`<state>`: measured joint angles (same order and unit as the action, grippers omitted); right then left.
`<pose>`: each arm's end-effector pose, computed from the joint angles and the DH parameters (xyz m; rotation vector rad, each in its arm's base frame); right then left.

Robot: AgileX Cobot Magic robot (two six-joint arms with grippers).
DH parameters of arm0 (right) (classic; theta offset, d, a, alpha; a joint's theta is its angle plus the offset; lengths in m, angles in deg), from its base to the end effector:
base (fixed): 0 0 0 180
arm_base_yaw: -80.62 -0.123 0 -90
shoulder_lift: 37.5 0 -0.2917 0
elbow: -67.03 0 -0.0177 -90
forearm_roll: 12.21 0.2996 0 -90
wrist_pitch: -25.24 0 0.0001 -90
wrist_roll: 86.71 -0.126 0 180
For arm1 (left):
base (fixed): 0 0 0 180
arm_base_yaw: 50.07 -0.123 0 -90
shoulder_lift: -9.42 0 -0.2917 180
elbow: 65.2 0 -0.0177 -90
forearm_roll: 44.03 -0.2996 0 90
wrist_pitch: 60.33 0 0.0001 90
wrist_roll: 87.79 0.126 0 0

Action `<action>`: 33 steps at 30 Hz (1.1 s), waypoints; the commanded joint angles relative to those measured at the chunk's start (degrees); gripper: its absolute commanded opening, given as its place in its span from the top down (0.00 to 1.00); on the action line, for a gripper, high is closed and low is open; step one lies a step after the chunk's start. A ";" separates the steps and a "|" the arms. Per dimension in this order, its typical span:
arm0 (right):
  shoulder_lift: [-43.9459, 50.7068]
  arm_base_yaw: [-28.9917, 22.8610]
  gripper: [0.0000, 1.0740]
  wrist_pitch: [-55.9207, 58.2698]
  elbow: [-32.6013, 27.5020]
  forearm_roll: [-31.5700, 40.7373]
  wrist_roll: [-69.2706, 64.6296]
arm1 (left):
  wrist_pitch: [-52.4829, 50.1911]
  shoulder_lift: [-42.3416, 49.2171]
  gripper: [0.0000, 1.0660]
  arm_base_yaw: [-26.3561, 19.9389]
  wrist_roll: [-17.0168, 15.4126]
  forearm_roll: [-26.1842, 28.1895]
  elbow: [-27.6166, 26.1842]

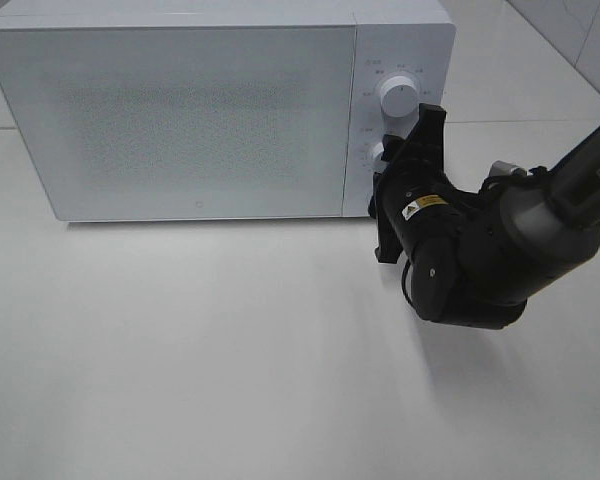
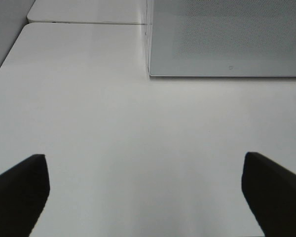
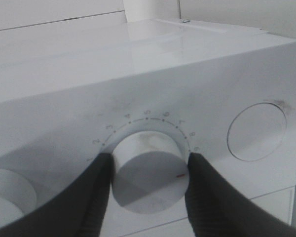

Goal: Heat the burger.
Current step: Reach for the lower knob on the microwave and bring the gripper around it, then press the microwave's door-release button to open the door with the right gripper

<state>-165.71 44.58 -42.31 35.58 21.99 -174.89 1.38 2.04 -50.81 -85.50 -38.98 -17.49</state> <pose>0.3686 0.1873 0.0657 1.3682 1.2559 1.3348 0.0586 -0.0090 0.2899 0.0336 2.0359 -0.0721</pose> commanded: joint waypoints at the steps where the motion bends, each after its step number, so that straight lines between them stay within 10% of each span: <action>1: 1.09 -0.74 0.69 -12.49 2.41 -4.87 1.66 | -0.52 1.03 0.08 -0.23 0.11 0.29 0.17; 16: 1.26 -0.86 0.38 -9.51 2.41 1.03 9.00 | -0.52 1.03 0.08 -0.23 0.11 0.29 0.17; 33: 10.71 -0.97 0.36 8.71 -8.25 -9.51 15.58 | -0.52 1.03 0.08 -0.23 0.11 0.29 0.17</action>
<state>-157.18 43.43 -36.87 29.11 15.23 -161.94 1.38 2.04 -50.81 -85.50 -38.98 -17.49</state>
